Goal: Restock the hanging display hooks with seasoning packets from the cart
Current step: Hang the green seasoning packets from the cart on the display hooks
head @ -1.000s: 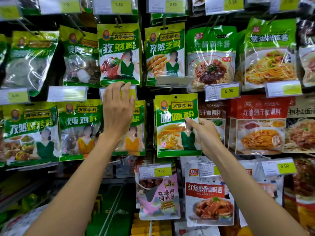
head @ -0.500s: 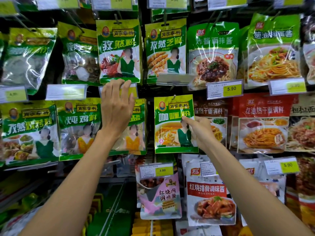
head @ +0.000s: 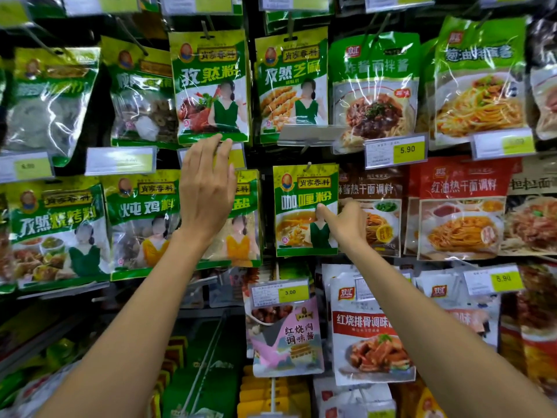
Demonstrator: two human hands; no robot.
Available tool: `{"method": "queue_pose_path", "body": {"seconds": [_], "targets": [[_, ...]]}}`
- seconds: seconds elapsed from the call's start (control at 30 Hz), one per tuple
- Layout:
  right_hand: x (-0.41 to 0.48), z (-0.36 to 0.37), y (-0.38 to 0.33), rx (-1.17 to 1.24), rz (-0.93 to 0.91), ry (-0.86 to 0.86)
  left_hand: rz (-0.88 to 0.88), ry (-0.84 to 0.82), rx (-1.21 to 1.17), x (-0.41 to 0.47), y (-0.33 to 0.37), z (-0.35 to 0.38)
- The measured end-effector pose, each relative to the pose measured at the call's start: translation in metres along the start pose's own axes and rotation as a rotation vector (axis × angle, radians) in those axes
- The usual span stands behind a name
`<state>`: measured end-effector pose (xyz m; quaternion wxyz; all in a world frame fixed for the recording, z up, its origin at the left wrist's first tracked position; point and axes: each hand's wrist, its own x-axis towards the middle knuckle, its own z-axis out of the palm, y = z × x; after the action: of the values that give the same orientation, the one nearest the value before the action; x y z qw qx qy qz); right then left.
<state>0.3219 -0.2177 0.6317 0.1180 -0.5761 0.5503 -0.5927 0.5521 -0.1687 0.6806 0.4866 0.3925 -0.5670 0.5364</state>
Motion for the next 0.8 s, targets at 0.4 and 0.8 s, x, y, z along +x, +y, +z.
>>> {"method": "queue_pose_path", "body": {"seconds": [0.4,0.8], "targets": [[-0.143,-0.130,0.128,0.071,0.049,0.081,0.008,-0.341,-0.758,-0.119,0.212,-0.019],[-0.404,-0.319,0.365,-0.185,0.914,0.503,-0.222,-1.356,-1.423,-0.322,0.519,-0.101]]}}
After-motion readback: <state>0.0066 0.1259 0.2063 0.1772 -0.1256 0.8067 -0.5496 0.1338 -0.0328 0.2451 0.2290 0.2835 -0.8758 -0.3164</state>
